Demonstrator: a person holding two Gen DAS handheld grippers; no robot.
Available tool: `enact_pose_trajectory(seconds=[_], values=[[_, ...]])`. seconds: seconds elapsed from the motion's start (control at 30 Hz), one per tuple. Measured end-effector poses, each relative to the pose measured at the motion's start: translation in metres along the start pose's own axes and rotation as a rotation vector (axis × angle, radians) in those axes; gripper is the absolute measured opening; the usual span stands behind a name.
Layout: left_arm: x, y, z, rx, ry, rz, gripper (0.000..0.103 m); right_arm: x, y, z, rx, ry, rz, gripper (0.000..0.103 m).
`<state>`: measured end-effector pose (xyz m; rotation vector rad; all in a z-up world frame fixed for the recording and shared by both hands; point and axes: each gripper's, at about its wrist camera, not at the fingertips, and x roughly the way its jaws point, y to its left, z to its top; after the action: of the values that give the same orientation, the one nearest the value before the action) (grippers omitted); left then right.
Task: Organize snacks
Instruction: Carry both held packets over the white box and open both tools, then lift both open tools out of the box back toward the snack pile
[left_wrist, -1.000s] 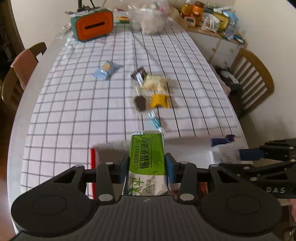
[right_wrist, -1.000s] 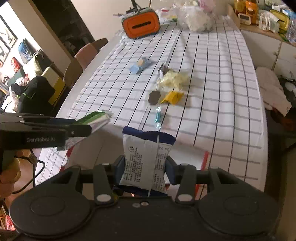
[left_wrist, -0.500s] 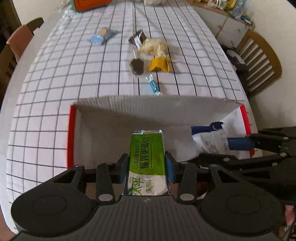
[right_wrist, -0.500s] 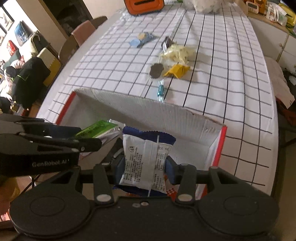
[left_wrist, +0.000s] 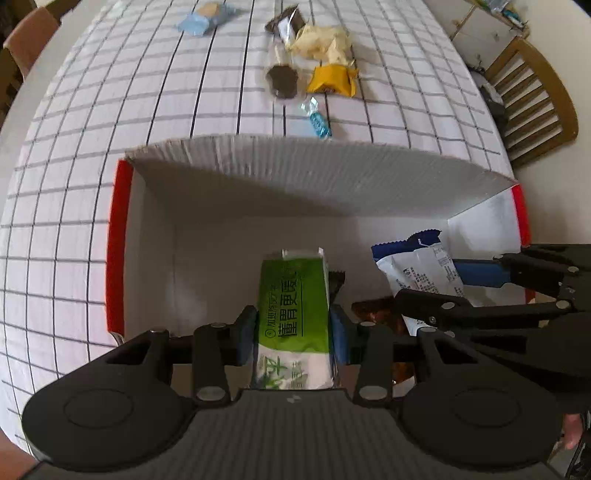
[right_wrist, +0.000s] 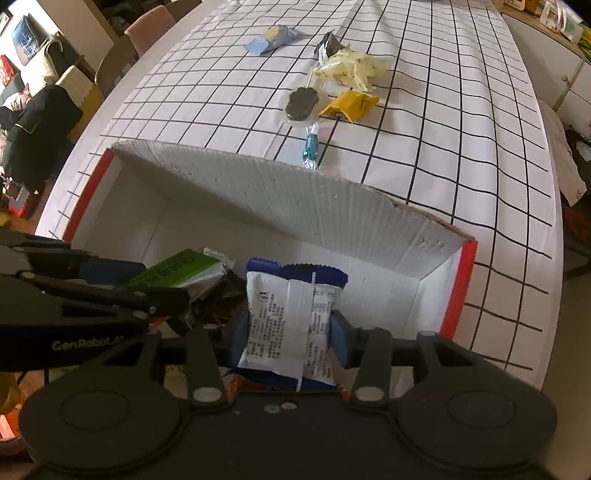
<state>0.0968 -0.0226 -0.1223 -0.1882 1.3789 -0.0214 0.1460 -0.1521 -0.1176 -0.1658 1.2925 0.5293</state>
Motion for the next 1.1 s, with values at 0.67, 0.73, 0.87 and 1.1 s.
enact_pose_trajectory(seconds=[0.67, 0.73, 0.87, 1.1], values=[[-0.015, -0.004, -0.002, 0.063, -0.032, -0.004, 0.043, -0.026, -0.003, -0.001, 0.038, -0.049, 0.047, 0.058], [-0.02, -0.005, -0.002, 0.069, -0.049, -0.006, 0.045, -0.034, -0.004, 0.0, 0.039, -0.067, 0.055, 0.06], [-0.03, -0.005, 0.001, 0.075, -0.079, -0.011, 0.049, -0.049, -0.006, 0.004, 0.045, -0.105, 0.066, 0.063], [-0.055, -0.006, 0.01, 0.089, -0.163, 0.005, 0.065, -0.076, -0.009, 0.015, 0.054, -0.187, 0.049, 0.079]])
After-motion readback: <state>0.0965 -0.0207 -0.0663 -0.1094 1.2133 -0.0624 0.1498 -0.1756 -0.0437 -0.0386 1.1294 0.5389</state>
